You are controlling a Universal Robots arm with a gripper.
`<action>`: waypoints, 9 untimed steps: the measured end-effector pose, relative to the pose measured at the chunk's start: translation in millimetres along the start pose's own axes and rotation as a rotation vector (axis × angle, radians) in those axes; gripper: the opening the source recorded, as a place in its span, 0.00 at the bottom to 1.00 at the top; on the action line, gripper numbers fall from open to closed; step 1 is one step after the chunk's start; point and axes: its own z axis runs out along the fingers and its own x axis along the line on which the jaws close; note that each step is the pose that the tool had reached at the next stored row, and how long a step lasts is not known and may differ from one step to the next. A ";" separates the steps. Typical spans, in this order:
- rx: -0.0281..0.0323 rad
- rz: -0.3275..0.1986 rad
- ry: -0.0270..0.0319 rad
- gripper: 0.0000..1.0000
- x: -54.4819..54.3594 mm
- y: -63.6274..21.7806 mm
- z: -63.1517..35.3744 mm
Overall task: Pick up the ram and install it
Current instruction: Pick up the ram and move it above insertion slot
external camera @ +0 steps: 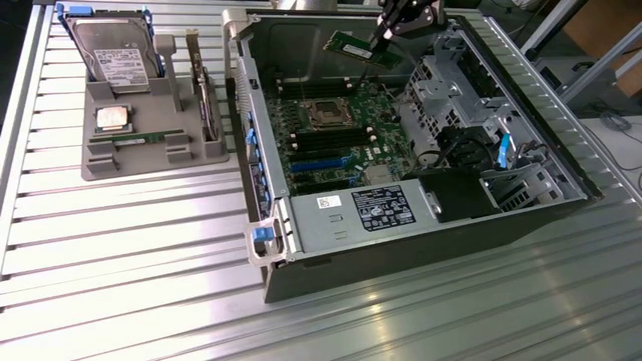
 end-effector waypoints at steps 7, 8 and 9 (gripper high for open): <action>-0.0017 0.021 -0.0034 0.13 0.6 -14.9 -2.8; -0.0025 0.022 -0.0033 0.13 0.7 -18.5 -3.6; -0.0044 0.023 -0.0029 0.13 1.0 -26.0 -5.4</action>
